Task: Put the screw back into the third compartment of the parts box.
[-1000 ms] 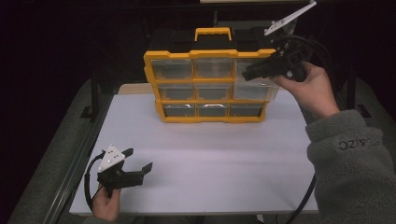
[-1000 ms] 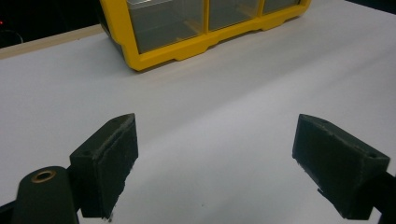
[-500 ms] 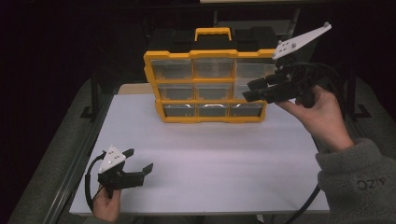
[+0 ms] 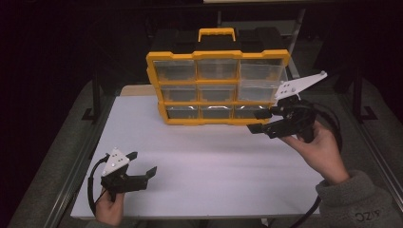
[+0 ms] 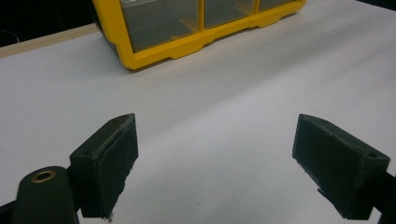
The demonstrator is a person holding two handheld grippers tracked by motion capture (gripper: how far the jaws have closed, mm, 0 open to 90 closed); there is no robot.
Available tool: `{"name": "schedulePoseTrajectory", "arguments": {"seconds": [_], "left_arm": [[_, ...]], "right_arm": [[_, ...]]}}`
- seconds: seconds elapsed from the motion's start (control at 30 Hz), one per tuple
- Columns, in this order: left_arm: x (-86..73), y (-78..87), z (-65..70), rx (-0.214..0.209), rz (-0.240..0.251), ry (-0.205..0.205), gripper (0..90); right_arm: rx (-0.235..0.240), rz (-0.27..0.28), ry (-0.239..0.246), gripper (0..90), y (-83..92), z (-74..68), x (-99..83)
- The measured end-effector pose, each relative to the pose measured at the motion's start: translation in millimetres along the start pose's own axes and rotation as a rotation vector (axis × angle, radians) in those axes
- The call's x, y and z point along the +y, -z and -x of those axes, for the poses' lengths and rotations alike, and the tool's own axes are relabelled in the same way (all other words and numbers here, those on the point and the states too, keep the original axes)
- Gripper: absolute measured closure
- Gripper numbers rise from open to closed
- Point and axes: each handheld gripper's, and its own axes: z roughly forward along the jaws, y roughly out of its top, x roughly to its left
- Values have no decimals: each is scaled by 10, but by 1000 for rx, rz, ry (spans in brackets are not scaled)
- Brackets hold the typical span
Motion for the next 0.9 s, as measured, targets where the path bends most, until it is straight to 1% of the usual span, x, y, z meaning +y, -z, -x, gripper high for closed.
{"name": "schedulePoseTrajectory", "arguments": {"seconds": [0.13, 0.23, 0.3, 0.33, 0.43, 0.47, 0.53, 0.63, 0.67, 0.7, 0.8, 0.9], "left_arm": [[-4, -1, -1, 1, 5, -1, 138], [-6, -1, -1, 2, 9, 3, 138], [-5, -1, 1, 2, 8, 1, 138], [-4, -2, 7, 1, 13, 5, 138], [-1, 5, 0, 1, 2, -11, 138], [-2, 6, -2, 2, -1, -15, 138], [-4, 5, 7, 1, 1, -7, 138], [-3, 4, 4, 1, -1, -14, 138], [-6, 2, 15, 0, -2, -2, 138], [-8, 0, 14, 1, -2, -7, 138], [-9, 0, 14, 1, 1, -5, 138], [-11, 1, 13, 0, 2, -4, 138]], "right_arm": [[-13, -1, -3, 436, -112, -11, -136], [-18, -7, -14, 423, -201, 3, -260], [-18, -10, -33, 412, -250, 15, -340], [-21, -7, -32, 411, -271, 20, -383], [-35, -8, -47, 392, -334, 26, -513], [-32, -11, -55, 390, -359, 32, -558], [-46, -19, -65, 381, -408, 46, -661], [-62, -20, -87, 360, -463, 73, -773], [-66, -22, -92, 356, -482, 83, -810], [-78, -25, -96, 352, -505, 93, -850], [-101, -24, -99, 342, -549, 110, -936], [-107, -25, -119, 328, -595, 126, -1016]]}}
